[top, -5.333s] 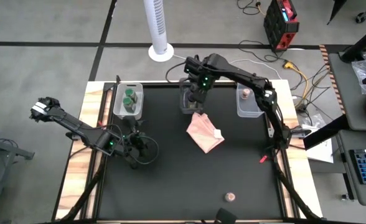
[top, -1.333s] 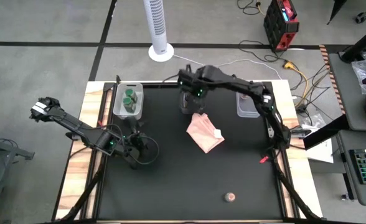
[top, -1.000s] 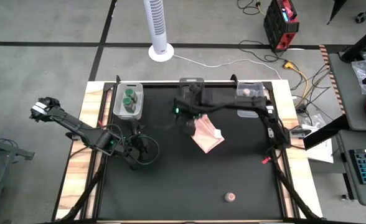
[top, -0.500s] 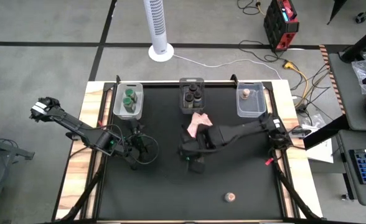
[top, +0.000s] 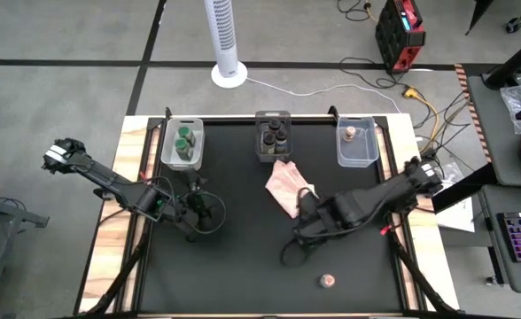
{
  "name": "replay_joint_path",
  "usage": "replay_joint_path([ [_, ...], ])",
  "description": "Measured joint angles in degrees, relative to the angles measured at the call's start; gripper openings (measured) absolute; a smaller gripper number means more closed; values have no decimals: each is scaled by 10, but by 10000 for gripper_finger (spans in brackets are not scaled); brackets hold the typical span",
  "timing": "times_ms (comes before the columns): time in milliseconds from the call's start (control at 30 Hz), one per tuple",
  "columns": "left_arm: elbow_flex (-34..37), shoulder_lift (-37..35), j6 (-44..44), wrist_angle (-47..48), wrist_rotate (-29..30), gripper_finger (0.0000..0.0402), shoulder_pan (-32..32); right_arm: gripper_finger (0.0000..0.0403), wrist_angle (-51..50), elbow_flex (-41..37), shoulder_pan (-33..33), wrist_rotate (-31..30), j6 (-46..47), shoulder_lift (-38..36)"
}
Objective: Sort spices by type
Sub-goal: Put the brown seasoning bottle into the transparent bin
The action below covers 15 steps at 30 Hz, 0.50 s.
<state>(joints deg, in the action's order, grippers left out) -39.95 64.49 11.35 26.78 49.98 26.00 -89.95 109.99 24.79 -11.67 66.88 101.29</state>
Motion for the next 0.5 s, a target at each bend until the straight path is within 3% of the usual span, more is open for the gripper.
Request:
replay_joint_path([
  [267, 0, 0, -50, -8, 0, 320, 0, 301, 63, -130, 81, 165, 327, -69],
  [500, 0, 0, -120, -36, 5, 320, 0, 346, 205, -194, 165, 178, 508, -50],
])
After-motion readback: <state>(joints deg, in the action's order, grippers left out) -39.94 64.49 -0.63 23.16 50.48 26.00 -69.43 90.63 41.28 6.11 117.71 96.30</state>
